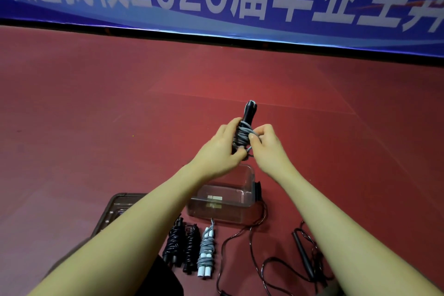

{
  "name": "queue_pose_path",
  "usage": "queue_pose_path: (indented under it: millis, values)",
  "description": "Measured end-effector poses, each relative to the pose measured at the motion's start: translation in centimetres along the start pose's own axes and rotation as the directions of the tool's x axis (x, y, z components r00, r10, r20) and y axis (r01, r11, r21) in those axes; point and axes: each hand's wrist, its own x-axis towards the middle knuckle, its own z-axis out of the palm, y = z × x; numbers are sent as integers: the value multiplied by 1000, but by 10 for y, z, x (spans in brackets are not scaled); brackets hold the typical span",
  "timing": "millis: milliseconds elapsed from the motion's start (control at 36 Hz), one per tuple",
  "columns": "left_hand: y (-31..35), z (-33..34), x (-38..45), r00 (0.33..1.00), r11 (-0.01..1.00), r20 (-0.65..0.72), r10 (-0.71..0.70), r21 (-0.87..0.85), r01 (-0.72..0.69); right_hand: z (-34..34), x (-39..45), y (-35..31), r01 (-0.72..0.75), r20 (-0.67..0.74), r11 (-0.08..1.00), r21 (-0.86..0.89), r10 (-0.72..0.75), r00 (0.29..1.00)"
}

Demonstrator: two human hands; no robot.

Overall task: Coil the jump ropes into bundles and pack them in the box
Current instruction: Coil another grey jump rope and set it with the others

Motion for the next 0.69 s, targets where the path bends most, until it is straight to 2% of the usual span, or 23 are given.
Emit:
queue_pose_path:
  millis: [111,167,361,472,639,694]
  values:
    - [-4,2,2,999,998,54,-6,-57,9,0,-3,-1,35,79,999,-16,-33,996]
    - [-3,2,2,998,999,57,-25,-34,27,1,-6,-1,62,120,996,-61,-55,991]
    - [0,2,2,998,959,-45,-52,277,63,-7,-9,-4,188,272,955,-228,-123,954]
    - [-2,3,5,984,913,-151,-90,382,142,-11,-10,-10,245,278,889,-387,-141,950]
    - [-10,-2,9,964,920,-217,-153,325,219,-12,-9,-8,336,313,816,-470,-202,928]
    - [-13,-5,10,960,918,-227,-162,324,231,-11,-6,-4,346,275,827,-443,-242,930]
